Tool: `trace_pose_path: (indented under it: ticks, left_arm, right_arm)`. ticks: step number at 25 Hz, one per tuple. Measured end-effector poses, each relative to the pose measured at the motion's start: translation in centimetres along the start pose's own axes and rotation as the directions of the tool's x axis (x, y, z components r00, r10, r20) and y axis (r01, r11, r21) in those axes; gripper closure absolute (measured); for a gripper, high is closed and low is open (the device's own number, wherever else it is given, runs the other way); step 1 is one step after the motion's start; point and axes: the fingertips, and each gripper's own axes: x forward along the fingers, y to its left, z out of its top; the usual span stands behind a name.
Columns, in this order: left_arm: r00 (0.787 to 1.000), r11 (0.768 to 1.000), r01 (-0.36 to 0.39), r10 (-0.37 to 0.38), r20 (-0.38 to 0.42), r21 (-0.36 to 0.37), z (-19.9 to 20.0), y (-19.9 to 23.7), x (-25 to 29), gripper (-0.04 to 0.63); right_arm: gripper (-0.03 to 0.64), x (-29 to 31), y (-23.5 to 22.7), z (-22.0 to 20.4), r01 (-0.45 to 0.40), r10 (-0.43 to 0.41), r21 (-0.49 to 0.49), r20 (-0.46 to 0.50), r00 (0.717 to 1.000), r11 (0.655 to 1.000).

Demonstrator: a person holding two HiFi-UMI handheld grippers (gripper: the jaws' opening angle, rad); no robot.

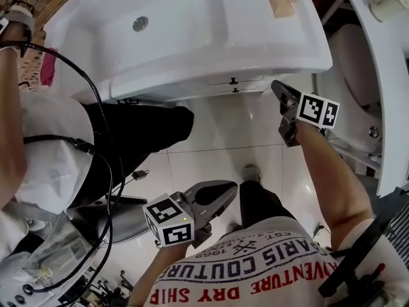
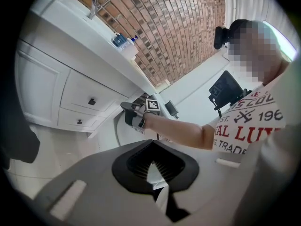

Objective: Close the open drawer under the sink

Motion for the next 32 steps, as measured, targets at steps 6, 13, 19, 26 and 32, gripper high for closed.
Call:
trace_pose_path:
  ticks: [6, 13, 19, 26, 32]
  left_arm:
    - [0.999, 0.999, 0.041, -0.041, -0.014, 0.018, -1.8, -1.4, 0.1, 0.612]
    - [0.988, 0.985, 0.151, -0.148, -0.03, 0.089, -5.0, -5.8, -0.9, 0.612]
    - [0.981, 0.953, 0.19, -0.193, -0.008, 0.237, -9.5, -12.2, -5.1, 0.612]
    - [0.974, 0.864, 0.182, -0.225, 0.037, 0.47, -17.4, -23.3, -14.5, 0.612]
    - [0.953, 0.781, 0.192, -0.292, 0.075, 0.594, -24.6, -32.9, -22.8, 0.612]
  right_arm:
    - [0.517, -5.7, -1.0, -7.2, -0.024, 0.025, 0.006, -0.114, 0.993, 1.0]
    - [0.543, -14.6, 8.9, -15.4, -0.248, 0.231, -0.06, -0.2, 0.952, 0.967]
    - [0.587, -23.6, 21.3, -20.7, -0.404, 0.369, -0.268, -0.173, 0.913, 0.874]
    - [0.607, -36.0, 34.4, -30.4, -0.499, 0.467, -0.447, -0.19, 0.864, 0.742]
    - [0.609, -46.3, 43.0, -38.4, -0.474, 0.469, -0.543, -0.16, 0.869, 0.694]
